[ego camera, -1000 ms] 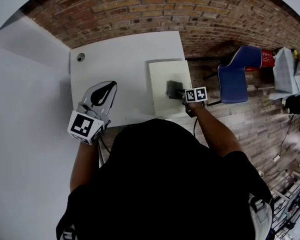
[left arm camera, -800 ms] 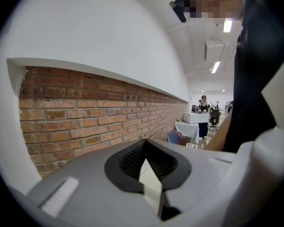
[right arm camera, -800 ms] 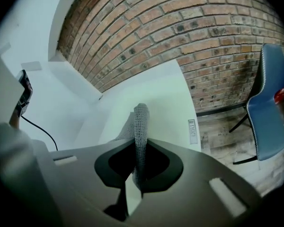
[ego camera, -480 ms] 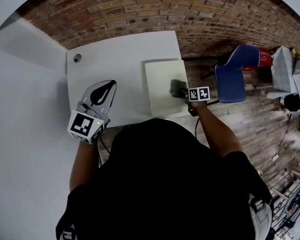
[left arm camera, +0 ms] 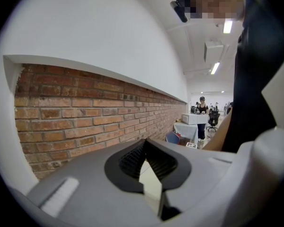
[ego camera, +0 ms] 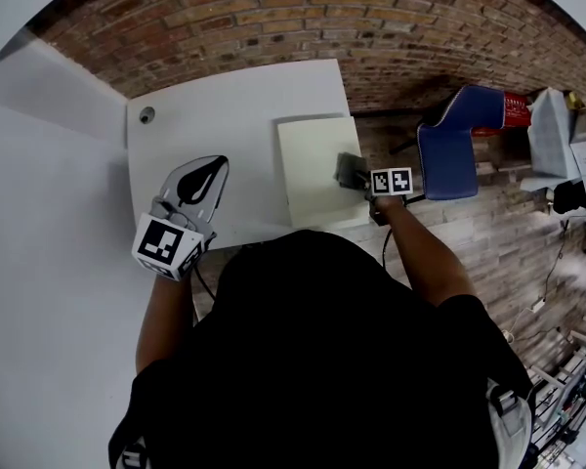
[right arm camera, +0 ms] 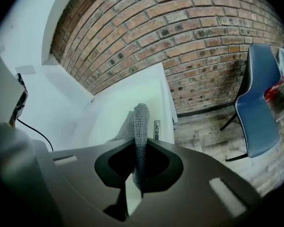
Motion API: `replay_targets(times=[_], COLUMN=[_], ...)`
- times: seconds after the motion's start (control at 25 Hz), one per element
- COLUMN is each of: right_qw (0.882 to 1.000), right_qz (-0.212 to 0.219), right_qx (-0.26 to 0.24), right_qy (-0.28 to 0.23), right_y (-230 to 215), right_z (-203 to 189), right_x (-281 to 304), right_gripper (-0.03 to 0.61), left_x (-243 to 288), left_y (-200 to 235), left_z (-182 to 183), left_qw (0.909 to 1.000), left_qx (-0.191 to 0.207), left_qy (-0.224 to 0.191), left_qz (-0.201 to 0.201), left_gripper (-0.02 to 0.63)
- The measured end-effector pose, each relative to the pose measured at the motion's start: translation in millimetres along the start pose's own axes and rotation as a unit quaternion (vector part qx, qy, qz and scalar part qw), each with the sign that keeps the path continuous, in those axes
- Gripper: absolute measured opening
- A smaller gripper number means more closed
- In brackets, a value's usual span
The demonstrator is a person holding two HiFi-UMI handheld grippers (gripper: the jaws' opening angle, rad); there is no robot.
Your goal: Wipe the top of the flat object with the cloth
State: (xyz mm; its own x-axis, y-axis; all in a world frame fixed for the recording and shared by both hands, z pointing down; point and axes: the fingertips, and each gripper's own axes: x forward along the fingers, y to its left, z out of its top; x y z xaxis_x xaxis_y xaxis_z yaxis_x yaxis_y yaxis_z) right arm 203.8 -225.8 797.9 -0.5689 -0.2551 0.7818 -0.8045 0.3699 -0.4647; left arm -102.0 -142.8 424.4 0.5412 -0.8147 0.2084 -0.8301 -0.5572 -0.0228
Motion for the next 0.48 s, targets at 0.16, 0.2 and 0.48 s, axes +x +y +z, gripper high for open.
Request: replay_targets(times=[0.16,0.2,0.48], right_qw=[1.0,1.0,1.0], right_qz=[-0.007,-0.009,-0.021], right_qx=[0.003,0.003,0.012], right_qy=[0.003,0.002,0.002], right_y=[-7.9,-9.7,-21.2], right_z=[-0.5,-0.3,-2.8], right_x=[-3.5,-4.7,-10.5], right_gripper=[0.009,0.009,0.009], left_x=[2.0,2.9,4.2], left_y=[-1.2,-3.2,-2.8], left_z=[-3.9,-2.5,-0.6], left_qw=[1.0,1.0,0.9999], left_qx=[0.007,0.005,0.012], left_qy=[0.002,0.003,0.002], left_qz=[-0.004,-0.006,-0.006], left_gripper=[0.002,0.002,0.002])
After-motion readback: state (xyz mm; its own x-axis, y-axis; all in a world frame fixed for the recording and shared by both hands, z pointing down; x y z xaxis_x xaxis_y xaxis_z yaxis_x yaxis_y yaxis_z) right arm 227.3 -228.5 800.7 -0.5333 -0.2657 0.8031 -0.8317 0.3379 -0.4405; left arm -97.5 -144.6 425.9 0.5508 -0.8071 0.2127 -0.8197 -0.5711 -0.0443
